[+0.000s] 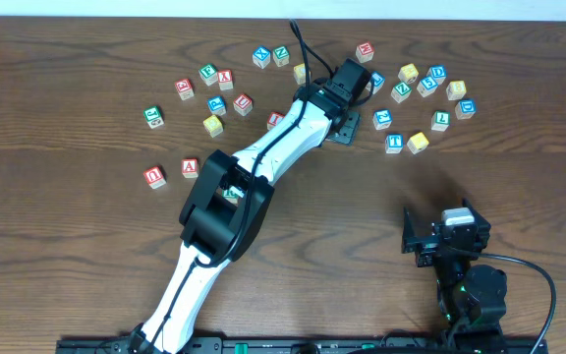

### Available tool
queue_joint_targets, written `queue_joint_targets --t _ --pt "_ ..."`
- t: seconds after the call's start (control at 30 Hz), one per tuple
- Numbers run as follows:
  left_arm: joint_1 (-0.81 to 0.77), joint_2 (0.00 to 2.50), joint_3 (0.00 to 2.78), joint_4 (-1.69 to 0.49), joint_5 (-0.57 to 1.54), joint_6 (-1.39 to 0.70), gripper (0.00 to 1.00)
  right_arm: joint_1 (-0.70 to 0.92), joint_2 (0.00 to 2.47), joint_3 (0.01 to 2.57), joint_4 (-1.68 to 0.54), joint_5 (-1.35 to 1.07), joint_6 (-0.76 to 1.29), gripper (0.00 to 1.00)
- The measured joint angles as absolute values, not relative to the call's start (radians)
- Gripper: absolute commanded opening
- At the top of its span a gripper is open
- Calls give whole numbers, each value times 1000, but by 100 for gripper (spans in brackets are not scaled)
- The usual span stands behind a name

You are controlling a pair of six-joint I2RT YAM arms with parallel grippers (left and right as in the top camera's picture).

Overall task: Spell out ROBOT
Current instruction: 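Close the left gripper on the second yellow O block, then tighten the left gripper grip and lift the yellow O block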

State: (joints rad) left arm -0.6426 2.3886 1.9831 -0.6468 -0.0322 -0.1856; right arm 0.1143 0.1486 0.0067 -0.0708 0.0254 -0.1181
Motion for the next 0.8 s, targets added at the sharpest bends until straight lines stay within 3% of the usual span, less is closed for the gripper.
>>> queue_joint_targets --t 0.43,0.57,0.8 --pt "-643 2389 1983 -646 -64 -183 67 114 149 7 -71 25 -118 99" --pt "-643 2389 1983 -646 -67 -182 58 114 149 7 -71 25 -118 99" --pt "-643 2389 1983 -647 -74 -183 60 114 149 7 -71 25 -118 99"
